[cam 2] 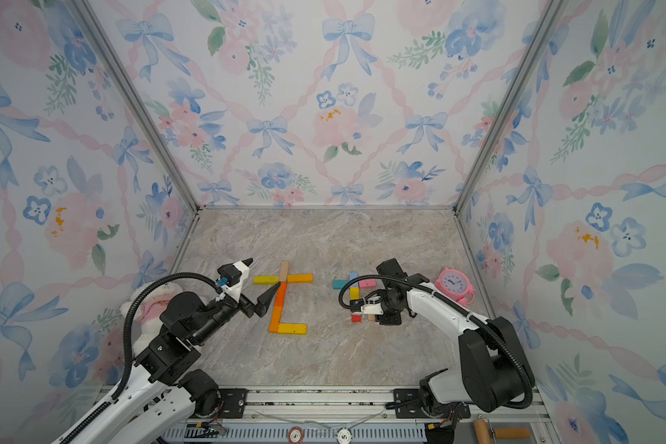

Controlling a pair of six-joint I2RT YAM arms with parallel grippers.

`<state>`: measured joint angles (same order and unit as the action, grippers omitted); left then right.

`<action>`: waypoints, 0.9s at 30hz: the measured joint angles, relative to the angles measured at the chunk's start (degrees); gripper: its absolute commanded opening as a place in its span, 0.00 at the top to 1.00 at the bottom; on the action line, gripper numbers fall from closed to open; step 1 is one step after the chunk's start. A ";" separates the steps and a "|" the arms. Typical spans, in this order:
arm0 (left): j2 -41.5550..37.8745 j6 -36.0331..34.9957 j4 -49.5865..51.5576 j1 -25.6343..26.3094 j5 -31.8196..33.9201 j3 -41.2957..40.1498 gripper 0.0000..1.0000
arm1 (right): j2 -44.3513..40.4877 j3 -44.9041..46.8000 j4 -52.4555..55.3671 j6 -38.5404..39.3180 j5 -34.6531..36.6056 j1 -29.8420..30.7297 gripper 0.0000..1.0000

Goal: Assemble the letter t with building blocks
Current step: Assemble the building block at the center of the board.

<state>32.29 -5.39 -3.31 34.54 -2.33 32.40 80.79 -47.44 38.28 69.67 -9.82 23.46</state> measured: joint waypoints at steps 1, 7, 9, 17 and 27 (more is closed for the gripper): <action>0.00 0.00 -0.02 0.00 0.00 0.00 0.02 | 0.46 0.00 -0.35 0.04 -0.02 0.00 0.98; 0.00 -0.02 0.00 0.00 0.02 0.00 0.02 | 3.08 -0.17 -1.70 0.04 0.00 0.61 0.98; 0.00 0.00 0.00 0.00 0.02 0.00 0.02 | 3.76 -0.28 -1.99 0.04 -0.04 0.74 0.98; 0.00 0.00 0.00 -0.02 0.02 0.00 0.02 | 5.09 -0.59 -2.71 0.00 -0.02 0.94 0.96; 0.00 0.00 0.00 0.00 0.20 0.00 0.02 | 7.04 -0.66 -3.63 -0.24 -0.02 2.25 0.94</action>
<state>32.29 -5.39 -3.31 34.54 -2.13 32.40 87.83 -48.10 34.65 69.43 -9.85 25.71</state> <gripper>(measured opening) 0.979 0.317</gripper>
